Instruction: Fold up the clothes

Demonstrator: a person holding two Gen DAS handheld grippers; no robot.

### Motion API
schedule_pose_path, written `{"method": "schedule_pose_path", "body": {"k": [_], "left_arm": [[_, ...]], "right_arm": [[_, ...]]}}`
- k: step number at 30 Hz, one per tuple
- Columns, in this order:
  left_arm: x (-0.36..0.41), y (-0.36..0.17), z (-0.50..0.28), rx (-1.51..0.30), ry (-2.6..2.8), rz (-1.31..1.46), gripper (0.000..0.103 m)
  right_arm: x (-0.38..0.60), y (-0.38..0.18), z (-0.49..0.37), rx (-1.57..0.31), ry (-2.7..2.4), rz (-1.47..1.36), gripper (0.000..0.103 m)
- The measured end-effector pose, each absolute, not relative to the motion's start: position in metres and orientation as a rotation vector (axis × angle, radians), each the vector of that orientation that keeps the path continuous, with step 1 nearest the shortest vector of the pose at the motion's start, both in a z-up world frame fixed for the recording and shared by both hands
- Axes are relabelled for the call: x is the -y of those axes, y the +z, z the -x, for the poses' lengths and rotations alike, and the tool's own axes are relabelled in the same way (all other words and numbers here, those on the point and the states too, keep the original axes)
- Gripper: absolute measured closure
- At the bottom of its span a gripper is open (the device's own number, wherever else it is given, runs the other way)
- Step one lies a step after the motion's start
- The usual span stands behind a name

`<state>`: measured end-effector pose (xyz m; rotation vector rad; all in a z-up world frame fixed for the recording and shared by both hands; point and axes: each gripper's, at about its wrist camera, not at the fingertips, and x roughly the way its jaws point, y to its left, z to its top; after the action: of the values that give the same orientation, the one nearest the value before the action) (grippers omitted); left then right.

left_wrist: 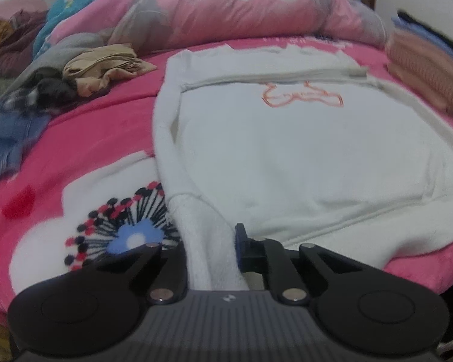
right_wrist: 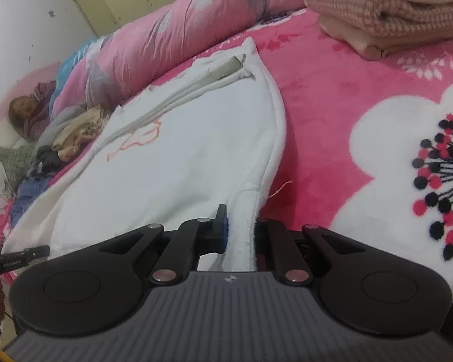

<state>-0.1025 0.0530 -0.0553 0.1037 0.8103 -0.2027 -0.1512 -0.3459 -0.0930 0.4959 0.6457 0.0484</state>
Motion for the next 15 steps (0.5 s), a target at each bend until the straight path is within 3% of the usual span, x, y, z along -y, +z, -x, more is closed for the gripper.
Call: {"method": "schedule_pose_path", "body": {"k": [15], "left_arm": [[-0.101, -0.017, 0.134, -0.739, -0.354, 0.106, 0.098]], "right_arm": [[0.349, -0.055, 0.191, -0.534, 0.107, -0.579, 0.099]]}}
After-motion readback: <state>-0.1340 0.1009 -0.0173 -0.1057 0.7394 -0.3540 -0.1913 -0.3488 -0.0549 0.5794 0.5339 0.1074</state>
